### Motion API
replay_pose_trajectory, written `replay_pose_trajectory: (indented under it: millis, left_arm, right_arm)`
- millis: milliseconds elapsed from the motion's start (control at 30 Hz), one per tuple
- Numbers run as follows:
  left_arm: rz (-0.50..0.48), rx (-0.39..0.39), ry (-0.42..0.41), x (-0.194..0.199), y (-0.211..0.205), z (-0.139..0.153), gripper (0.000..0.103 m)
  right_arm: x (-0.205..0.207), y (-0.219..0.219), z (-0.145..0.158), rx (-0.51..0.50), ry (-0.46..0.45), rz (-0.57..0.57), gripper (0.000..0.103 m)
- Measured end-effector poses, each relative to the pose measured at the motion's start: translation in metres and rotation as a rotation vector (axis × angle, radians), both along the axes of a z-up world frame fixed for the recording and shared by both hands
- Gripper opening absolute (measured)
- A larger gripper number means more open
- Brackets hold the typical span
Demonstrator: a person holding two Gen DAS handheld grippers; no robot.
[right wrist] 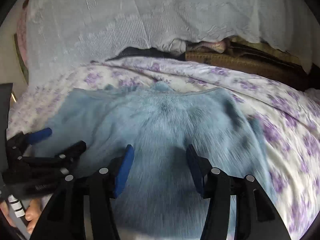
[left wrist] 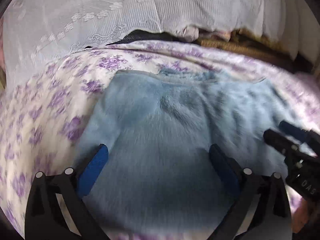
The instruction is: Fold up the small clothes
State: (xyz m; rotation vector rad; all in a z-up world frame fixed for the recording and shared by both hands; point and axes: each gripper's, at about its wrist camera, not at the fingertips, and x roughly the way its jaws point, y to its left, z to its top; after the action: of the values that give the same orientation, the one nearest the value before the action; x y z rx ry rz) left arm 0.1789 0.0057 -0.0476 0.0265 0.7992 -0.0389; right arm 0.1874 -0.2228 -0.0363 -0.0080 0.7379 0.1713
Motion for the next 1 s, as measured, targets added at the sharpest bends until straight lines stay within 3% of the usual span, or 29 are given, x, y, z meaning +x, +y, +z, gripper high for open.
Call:
replay_pose_trajectory:
  millis: [67, 200, 267, 400, 533, 633, 700, 733, 800, 900, 1000]
  left_arm:
    - [0.003, -0.008, 0.000, -0.022, 0.004, 0.005, 0.098]
    - [-0.004, 0.082, 0.093, -0.027, 0.003, -0.023, 0.099]
    - [0.008, 0.118, 0.063, -0.031, -0.003, -0.015, 0.099]
    - [-0.010, 0.084, -0.024, -0.034, -0.004, 0.019, 0.099]
    - [0.071, 0.060, -0.015, 0.008, 0.000, 0.033, 0.099]
    - [0.110, 0.003, 0.048, 0.043, 0.014, 0.013, 0.099]
    - [0.131, -0.008, 0.106, 0.060, 0.025, -0.021, 0.099]
    - [0.120, -0.041, 0.092, 0.061, 0.029, -0.028, 0.099]
    - [0.120, -0.039, 0.088, 0.060, 0.030, -0.020, 0.099]
    - [0.132, -0.023, 0.044, 0.047, 0.030, -0.012, 0.099]
    - [0.091, -0.088, -0.033, 0.020, 0.029, 0.012, 0.098]
  right_arm:
    - [-0.023, -0.004, 0.002, -0.019, -0.015, -0.007, 0.056]
    - [-0.042, -0.018, -0.028, -0.018, 0.088, 0.007, 0.058]
    - [-0.040, -0.021, -0.023, 0.005, 0.095, 0.002, 0.056]
    - [-0.041, -0.025, 0.010, 0.040, 0.007, -0.024, 0.056]
    - [-0.007, -0.036, 0.034, 0.102, -0.019, -0.106, 0.057]
    - [0.031, -0.049, 0.017, 0.196, 0.047, -0.154, 0.058]
    - [0.049, -0.056, -0.018, 0.206, 0.100, -0.183, 0.059]
    - [0.050, -0.055, -0.029, 0.189, 0.073, -0.160, 0.061]
    - [0.049, -0.050, -0.020, 0.158, 0.068, -0.146, 0.062]
    - [0.034, -0.056, -0.009, 0.179, 0.002, -0.158, 0.062]
    - [0.017, -0.067, 0.006, 0.213, -0.044, -0.199, 0.062]
